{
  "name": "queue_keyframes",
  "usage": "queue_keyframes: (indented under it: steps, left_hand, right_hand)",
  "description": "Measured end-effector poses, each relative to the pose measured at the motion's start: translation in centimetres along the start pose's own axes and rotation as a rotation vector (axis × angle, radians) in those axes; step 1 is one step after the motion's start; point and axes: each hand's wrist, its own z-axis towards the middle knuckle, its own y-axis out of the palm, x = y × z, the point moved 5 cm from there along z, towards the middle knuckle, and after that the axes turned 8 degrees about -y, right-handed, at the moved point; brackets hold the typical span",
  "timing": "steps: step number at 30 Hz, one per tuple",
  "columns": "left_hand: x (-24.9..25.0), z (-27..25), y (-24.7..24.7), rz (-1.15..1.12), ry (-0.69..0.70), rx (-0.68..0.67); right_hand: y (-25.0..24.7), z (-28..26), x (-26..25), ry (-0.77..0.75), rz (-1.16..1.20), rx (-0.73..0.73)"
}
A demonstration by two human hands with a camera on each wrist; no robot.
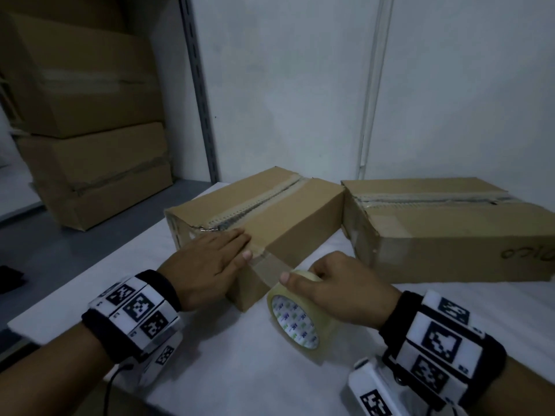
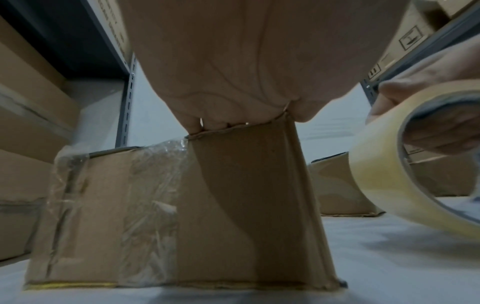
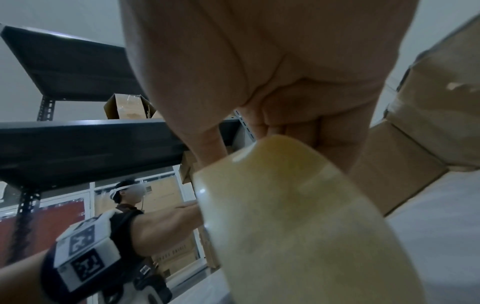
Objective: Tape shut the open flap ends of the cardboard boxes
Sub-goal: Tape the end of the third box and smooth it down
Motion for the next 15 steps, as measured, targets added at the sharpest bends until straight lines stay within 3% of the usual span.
queue_keyframes:
  steps: [4,6,11,15]
  left_hand:
    - [0.4,-0.2,-0.5,-0.016,-0.025,-0.045]
    - [0.6,-0.2,-0.8,0.007,-0.045,-0.070]
    - [0.8,-0.2,-0.9,0.097,-0.052,-0.085]
    - [0.4,0.2,-0.8,0.177,-0.030,-0.131]
  right_hand:
    - [-0.1,-1.3,0.5,-0.024,0.128,-0.078]
    - [-0.8,-1.8,0.6,-0.024,0.162,-0.048]
    - [-0.4,-1.1,-0.1,-0.055,0.039,-0.046]
    - [0.2,-1.5,1.0,-0.019,0.095,-0.059]
